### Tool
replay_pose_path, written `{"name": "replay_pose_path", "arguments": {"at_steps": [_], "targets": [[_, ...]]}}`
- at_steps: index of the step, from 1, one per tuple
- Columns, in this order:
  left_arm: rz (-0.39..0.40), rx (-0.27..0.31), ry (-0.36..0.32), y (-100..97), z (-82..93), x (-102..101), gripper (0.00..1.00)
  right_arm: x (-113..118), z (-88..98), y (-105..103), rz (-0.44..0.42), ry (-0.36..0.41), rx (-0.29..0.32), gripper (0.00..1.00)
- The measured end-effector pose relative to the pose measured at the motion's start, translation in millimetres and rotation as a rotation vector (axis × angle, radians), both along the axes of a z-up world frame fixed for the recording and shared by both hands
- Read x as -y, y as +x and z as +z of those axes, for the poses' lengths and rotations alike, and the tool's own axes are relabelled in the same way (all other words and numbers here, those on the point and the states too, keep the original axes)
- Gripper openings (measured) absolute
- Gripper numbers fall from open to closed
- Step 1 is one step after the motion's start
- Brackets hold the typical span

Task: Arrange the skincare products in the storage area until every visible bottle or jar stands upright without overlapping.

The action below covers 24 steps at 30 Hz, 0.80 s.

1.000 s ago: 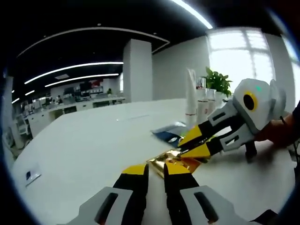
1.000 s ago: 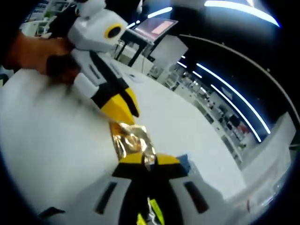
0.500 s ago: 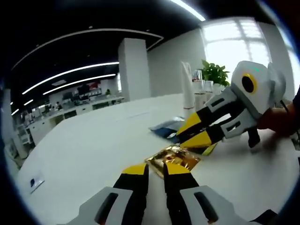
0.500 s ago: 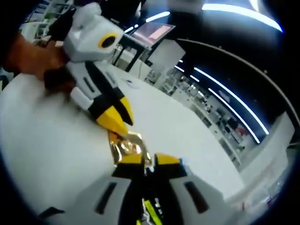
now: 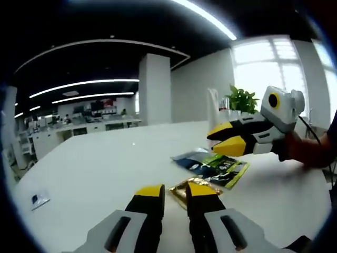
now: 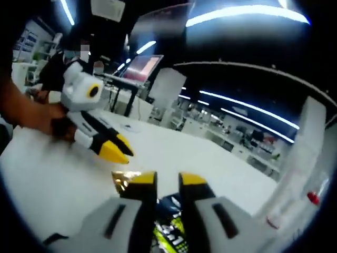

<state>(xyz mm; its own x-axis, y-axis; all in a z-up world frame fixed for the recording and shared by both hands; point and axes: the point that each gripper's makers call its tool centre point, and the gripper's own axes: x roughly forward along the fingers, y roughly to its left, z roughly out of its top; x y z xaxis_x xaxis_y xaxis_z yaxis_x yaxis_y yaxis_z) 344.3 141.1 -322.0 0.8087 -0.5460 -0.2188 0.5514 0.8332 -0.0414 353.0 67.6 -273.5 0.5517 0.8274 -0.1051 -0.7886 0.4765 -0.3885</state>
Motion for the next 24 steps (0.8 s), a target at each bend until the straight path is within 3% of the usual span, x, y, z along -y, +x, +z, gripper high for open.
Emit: {"name": "replay_pose_path", "arguments": {"at_steps": [4,10,16,24], "targets": [[0.017,0.008,-0.012,-6.0,1.5,-5.1,0.21,-4.0,4.0,-8.7,0.058,0.063,-0.038,0.27],[0.039,0.015,-0.037,-13.7,4.3,-19.7,0.28,-11.9,12.0,-22.4,0.123,0.11,-0.038,0.38],[0.071,0.017,-0.085,-23.8,7.5,-35.3,0.35,-27.3,11.7,-41.8,0.203,0.093,-0.012,0.43],[0.11,0.017,-0.067,-36.3,5.5,-57.1,0.38,-54.3,0.4,-74.7,0.283,0.014,0.056,0.43]]}}
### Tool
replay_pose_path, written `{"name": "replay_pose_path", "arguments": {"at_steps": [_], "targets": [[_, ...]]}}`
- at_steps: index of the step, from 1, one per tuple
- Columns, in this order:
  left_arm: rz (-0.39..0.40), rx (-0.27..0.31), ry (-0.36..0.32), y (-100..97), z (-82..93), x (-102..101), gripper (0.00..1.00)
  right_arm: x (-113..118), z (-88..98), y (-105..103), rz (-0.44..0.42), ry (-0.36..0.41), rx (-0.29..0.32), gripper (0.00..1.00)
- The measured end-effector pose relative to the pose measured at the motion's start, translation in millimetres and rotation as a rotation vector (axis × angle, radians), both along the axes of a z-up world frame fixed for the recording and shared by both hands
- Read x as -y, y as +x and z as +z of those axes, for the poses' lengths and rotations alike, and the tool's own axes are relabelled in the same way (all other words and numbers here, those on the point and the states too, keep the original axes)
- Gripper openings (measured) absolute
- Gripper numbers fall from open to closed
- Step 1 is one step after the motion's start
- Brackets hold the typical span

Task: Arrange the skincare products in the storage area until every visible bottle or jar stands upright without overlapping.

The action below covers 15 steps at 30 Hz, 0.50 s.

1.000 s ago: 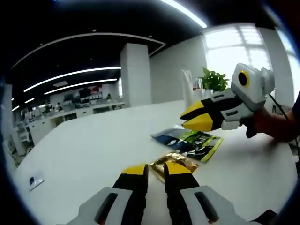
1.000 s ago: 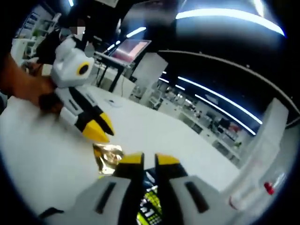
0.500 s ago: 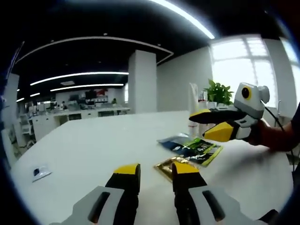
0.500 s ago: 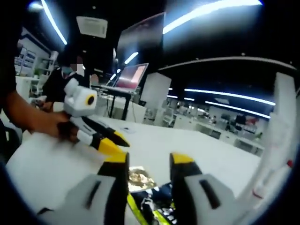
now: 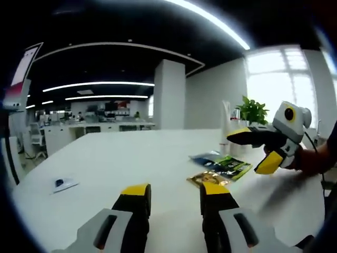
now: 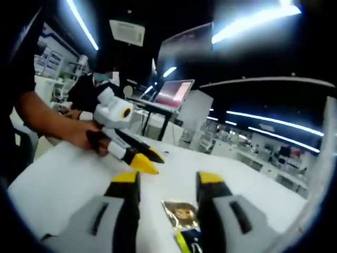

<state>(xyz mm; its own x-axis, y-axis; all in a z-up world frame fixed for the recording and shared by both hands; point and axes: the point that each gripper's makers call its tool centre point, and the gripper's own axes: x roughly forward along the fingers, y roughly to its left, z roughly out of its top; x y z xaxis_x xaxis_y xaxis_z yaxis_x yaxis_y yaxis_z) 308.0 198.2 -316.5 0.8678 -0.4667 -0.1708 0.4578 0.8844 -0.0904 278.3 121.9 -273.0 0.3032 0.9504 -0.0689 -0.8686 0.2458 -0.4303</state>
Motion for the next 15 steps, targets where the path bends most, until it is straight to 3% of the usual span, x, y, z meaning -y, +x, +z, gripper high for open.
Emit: {"name": "replay_pose_path", "arguments": {"at_steps": [4,12,15], "targets": [[0.026,-0.001,0.003,-5.2,-0.6,-13.9,0.38,-10.5,-5.8,-6.5,0.021,-0.031,0.03,0.44],[0.082,-0.012,0.037,-8.3,-7.5,-53.4,0.39,-31.3,-9.3,-18.2,0.02,-0.022,0.067,0.46],[0.105,-0.016,0.043,-8.9,-9.2,-68.7,0.4,-42.3,-17.2,-25.5,0.034,-0.068,0.12,0.46]]}}
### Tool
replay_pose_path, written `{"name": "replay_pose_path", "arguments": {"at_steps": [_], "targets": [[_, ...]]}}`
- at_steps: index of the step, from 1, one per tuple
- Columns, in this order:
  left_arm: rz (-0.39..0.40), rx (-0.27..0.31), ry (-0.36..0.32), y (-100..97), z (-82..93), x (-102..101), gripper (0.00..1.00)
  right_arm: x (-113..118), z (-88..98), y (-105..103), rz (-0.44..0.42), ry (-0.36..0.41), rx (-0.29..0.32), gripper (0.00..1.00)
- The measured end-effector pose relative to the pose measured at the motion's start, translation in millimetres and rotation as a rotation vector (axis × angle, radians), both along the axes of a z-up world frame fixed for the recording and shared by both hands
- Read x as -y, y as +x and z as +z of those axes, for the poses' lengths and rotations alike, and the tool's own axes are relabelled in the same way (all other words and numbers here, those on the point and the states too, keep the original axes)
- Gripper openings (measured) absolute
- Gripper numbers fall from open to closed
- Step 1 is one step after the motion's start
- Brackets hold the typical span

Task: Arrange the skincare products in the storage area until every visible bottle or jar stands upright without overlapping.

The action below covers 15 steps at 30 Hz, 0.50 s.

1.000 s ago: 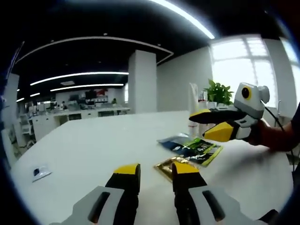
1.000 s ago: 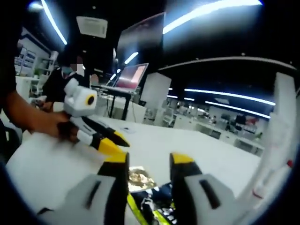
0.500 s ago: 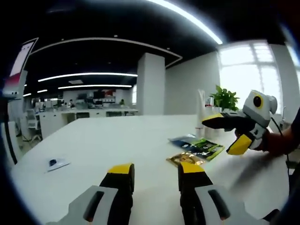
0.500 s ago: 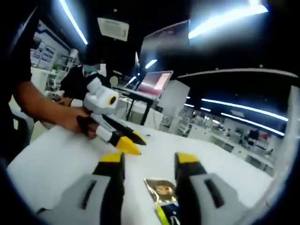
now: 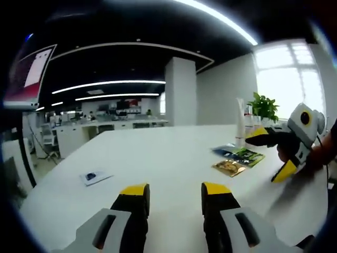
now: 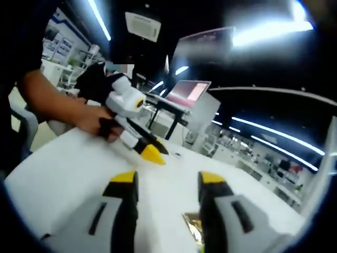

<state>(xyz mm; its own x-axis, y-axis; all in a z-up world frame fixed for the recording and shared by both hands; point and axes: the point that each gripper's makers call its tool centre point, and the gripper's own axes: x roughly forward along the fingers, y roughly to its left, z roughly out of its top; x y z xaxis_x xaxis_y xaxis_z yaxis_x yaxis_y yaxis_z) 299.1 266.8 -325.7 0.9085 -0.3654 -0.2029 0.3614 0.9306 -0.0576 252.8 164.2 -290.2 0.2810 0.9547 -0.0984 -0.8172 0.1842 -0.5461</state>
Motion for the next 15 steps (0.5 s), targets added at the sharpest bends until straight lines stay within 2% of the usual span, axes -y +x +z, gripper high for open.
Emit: {"name": "replay_pose_path", "arguments": {"at_steps": [6,15], "targets": [[0.045,-0.001,0.003,-1.5,-1.4,-26.1,0.4,-11.1,-1.1,0.1,-0.007,-0.016,0.034,0.42],[0.079,-0.014,0.032,1.2,-5.5,-49.8,0.39,-27.3,-5.5,3.5,-0.011,-0.039,0.028,0.39]]}}
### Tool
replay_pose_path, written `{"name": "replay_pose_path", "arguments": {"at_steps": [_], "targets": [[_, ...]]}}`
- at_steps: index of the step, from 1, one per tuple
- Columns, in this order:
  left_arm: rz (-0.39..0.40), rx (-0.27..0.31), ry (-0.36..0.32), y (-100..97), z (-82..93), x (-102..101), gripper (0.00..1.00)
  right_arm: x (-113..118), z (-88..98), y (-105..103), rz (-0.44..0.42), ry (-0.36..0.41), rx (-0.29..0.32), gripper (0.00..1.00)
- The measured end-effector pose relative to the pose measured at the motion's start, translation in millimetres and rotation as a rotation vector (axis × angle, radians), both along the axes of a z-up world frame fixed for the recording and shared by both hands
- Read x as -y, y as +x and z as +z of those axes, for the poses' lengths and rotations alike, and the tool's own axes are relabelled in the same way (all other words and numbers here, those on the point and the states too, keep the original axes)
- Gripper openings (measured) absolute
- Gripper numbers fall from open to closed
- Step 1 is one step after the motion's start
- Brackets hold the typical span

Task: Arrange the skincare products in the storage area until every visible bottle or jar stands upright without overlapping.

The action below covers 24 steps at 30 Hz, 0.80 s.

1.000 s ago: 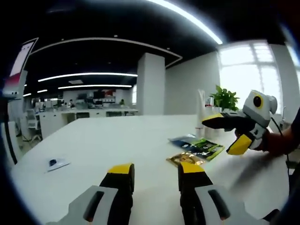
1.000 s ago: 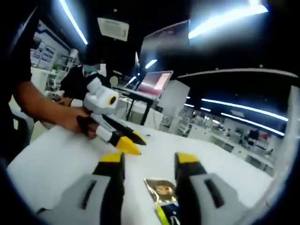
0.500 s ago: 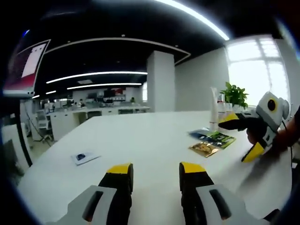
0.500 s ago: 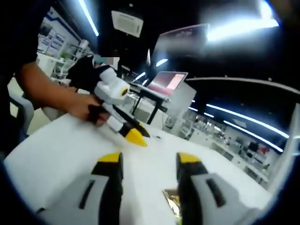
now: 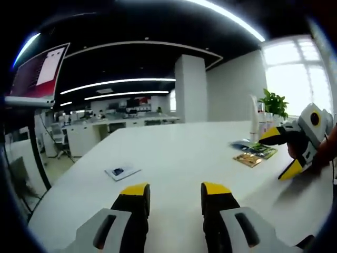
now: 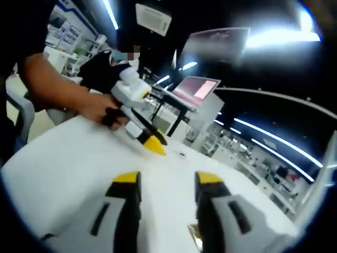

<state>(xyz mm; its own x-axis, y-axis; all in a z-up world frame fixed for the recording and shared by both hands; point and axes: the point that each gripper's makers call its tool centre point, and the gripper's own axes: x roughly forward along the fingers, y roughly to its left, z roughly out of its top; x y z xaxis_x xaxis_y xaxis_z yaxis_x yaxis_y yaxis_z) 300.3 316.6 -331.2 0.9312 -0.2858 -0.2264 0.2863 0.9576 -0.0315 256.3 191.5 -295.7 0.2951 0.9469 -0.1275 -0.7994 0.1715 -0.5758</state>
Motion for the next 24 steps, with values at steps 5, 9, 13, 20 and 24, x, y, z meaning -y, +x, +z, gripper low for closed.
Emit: {"name": "replay_pose_path", "arguments": {"at_steps": [5,9,13,20,24], "targets": [[0.024,-0.014,0.022,2.6,-2.9,-13.4,0.38,-12.0,-3.0,5.1,0.001,-0.016,-0.007,0.37],[0.043,-0.026,0.037,6.9,-5.2,-25.5,0.37,-23.9,-3.8,6.4,-0.001,-0.019,-0.016,0.35],[0.061,-0.033,0.045,11.7,-6.3,-36.6,0.35,-34.2,-5.5,10.7,-0.007,-0.025,-0.026,0.34],[0.087,-0.045,0.053,24.6,-8.6,-59.2,0.31,-52.0,-8.3,20.6,-0.019,-0.03,-0.049,0.31],[0.102,-0.051,0.048,33.5,-9.1,-72.5,0.29,-64.8,-10.4,26.8,-0.025,-0.032,-0.074,0.3]]}}
